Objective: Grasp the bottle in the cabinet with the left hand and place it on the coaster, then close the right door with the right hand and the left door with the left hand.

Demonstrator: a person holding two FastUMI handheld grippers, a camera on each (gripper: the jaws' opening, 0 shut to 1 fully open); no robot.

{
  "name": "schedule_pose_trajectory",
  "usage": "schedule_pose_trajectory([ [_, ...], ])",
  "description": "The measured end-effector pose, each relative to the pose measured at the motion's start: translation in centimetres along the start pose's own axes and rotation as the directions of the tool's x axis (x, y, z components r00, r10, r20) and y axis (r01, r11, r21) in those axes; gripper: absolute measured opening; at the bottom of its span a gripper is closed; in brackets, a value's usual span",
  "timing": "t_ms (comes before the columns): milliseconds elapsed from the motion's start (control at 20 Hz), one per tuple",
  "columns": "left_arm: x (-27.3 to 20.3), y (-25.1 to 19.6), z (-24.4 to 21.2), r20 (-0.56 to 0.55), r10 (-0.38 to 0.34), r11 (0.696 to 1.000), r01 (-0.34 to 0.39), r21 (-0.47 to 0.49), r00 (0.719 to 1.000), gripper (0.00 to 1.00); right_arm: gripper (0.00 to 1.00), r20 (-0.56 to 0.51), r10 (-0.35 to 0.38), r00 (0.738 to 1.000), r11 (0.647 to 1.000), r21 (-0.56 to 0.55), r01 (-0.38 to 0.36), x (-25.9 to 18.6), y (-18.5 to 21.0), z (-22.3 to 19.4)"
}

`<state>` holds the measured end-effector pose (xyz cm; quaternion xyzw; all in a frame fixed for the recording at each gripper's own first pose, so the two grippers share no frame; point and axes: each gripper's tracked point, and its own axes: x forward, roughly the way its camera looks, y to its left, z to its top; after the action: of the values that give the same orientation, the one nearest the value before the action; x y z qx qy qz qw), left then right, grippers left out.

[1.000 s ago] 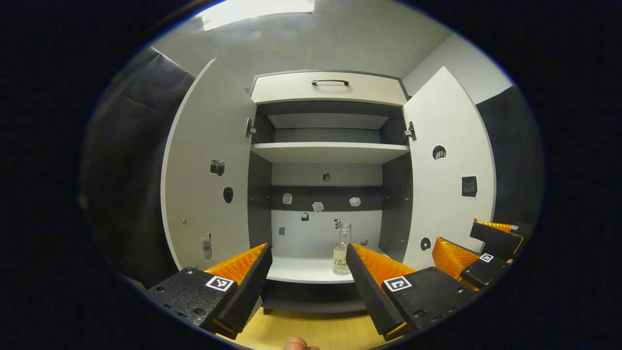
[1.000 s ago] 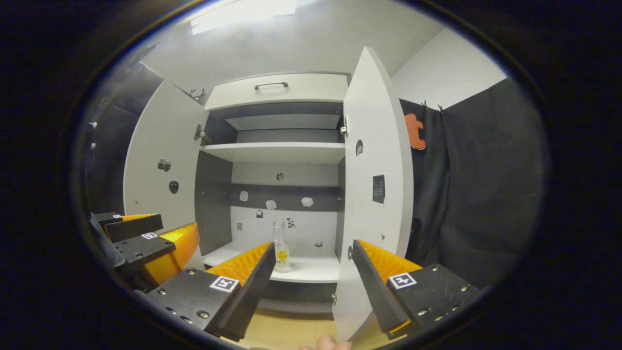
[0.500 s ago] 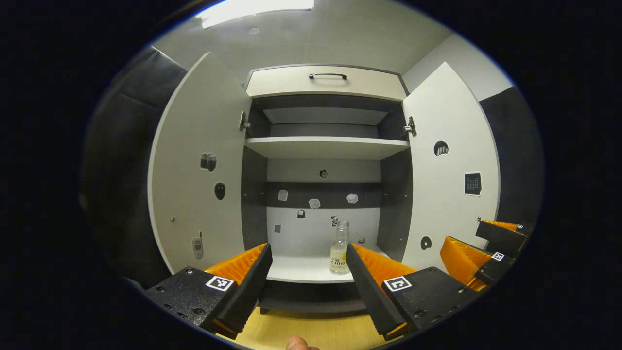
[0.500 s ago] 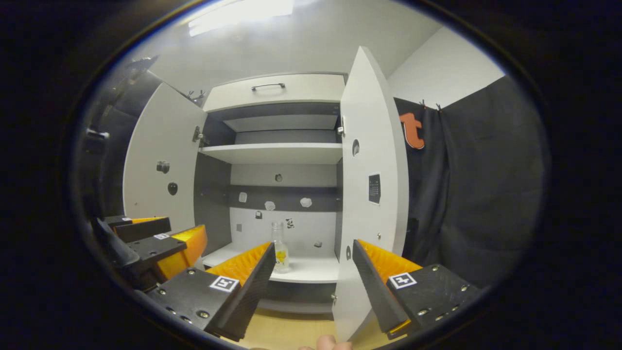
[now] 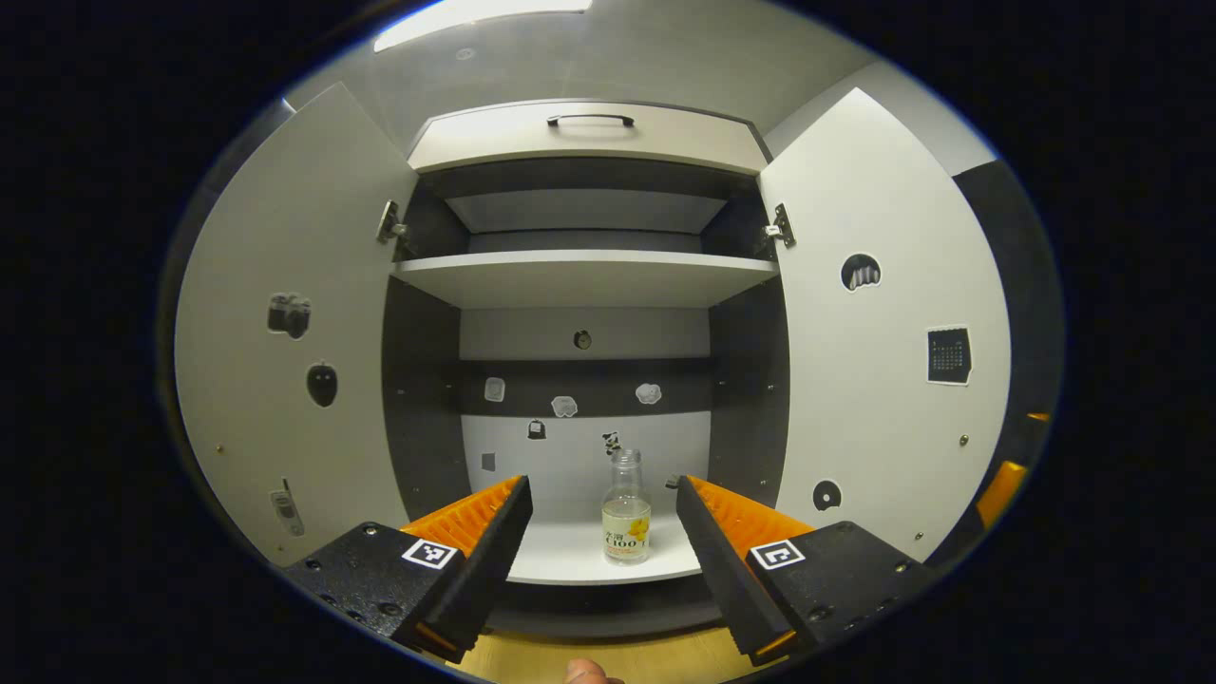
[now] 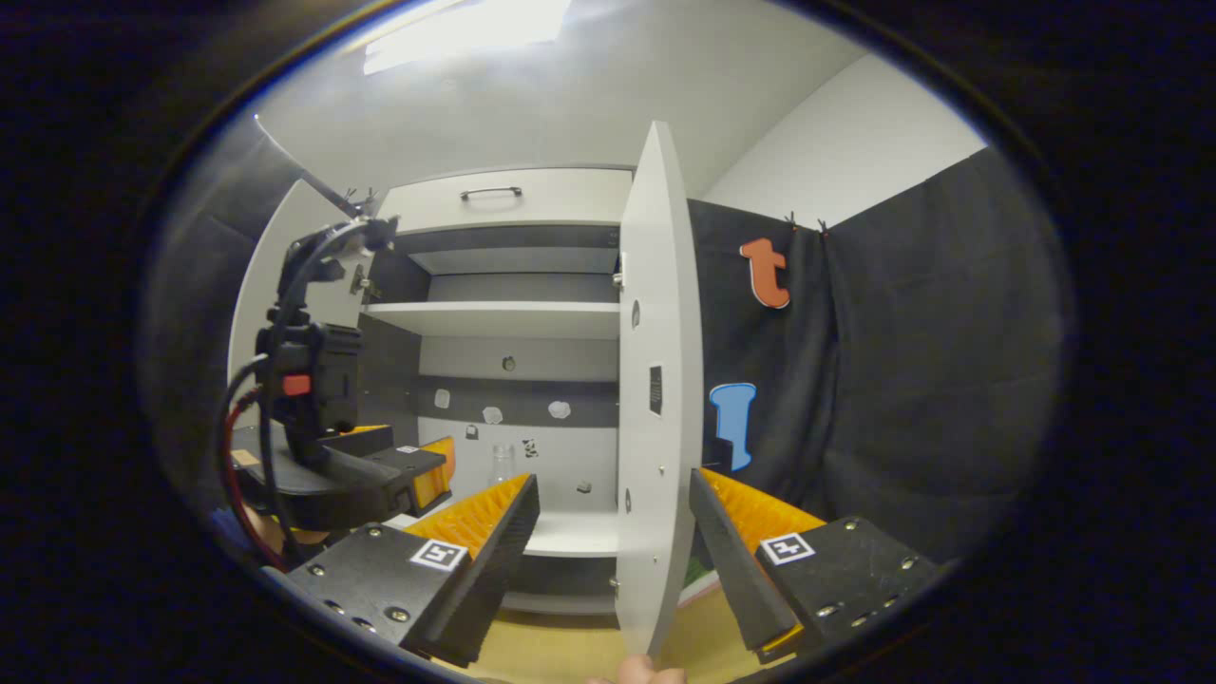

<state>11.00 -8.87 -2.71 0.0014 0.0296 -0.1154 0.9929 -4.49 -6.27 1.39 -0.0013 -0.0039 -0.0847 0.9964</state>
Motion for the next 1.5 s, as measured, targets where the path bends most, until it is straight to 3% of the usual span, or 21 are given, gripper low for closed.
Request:
schedule_pose_trajectory([
  [250,5.4,-1.2,-1.7,-0.022,-0.028,1.000,0.028,0.007,0.999,0.96,0.96,-0.011,-0.127,0.992,0.991,-0.029,0.127,-1.2,-4.2,-0.5],
  [550,11.7,-1.5,-5.0,-0.076,-0.019,0.999,0.022,0.028,0.997,0.96,0.96,0.001,-0.282,0.959,0.958,-0.059,0.282,-2.3,-9.1,-0.5],
  [950,17.8,-0.8,-10.1,-0.196,-0.007,0.999,-0.002,-0.047,0.981,0.93,0.96,0.011,-0.355,0.935,0.930,-0.093,0.354,-2.2,-11.2,-1.0],
  [1150,20.0,-0.3,-11.2,-0.216,-0.005,0.999,-0.004,-0.040,0.976,0.81,0.96,-0.006,-0.362,0.932,0.927,-0.106,0.359,-2.0,-11.7,-1.9],
  [1400,20.1,-0.2,-10.6,-0.196,-0.025,0.998,0.012,-0.065,0.980,0.49,0.96,-0.009,-0.355,0.935,0.931,-0.093,0.353,-1.9,-12.0,-2.1],
  [1500,19.2,-0.2,-10.3,-0.198,-0.051,0.995,0.034,-0.090,0.979,0.47,0.96,-0.006,-0.351,0.937,0.933,-0.083,0.349,-1.9,-12.3,-2.2],
])
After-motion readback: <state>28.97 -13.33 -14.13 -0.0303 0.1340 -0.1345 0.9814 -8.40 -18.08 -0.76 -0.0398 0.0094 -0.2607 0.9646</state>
